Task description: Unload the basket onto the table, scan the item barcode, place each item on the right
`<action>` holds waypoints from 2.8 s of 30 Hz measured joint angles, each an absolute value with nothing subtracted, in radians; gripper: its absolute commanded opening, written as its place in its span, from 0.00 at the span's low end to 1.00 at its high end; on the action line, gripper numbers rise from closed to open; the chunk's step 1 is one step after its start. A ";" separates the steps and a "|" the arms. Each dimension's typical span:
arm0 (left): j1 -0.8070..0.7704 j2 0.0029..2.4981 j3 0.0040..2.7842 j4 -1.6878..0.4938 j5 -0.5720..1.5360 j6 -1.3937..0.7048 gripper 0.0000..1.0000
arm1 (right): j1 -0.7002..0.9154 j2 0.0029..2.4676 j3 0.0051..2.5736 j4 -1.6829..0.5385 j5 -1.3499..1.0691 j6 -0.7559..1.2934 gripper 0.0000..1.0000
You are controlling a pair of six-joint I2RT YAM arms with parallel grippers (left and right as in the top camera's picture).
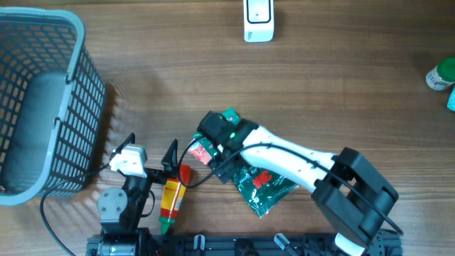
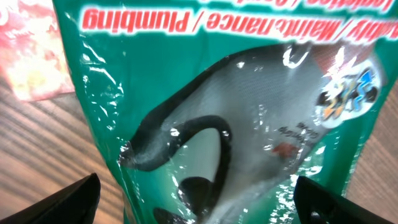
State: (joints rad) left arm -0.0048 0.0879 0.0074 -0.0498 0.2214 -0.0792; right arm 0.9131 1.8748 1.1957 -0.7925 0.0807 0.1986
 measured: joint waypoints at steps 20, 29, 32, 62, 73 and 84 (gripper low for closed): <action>-0.005 0.088 0.007 -0.050 0.221 -0.079 1.00 | 0.988 1.833 1.053 -0.694 0.121 0.438 0.28; -0.005 0.088 0.008 -0.050 0.221 -0.079 1.00 | 0.970 1.835 1.063 -0.728 0.112 0.481 0.04; -0.005 0.088 0.008 -0.050 0.221 -0.079 1.00 | 0.921 1.835 1.088 -0.783 0.020 0.442 0.04; -0.005 0.088 0.008 -0.050 0.221 -0.079 1.00 | 0.433 1.651 1.135 -0.978 -1.425 -0.430 0.04; -0.005 0.088 0.008 -0.050 0.221 -0.079 1.00 | 0.484 1.652 0.910 -0.762 -1.507 -0.448 0.04; -0.005 0.088 0.008 -0.050 0.221 -0.079 1.00 | 0.484 1.654 0.897 -0.046 -1.559 0.278 0.04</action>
State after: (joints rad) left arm -0.0048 0.0879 0.0078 -0.0502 0.2214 -0.0792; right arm 0.4839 1.6539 0.8970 -0.0460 -1.5589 0.2775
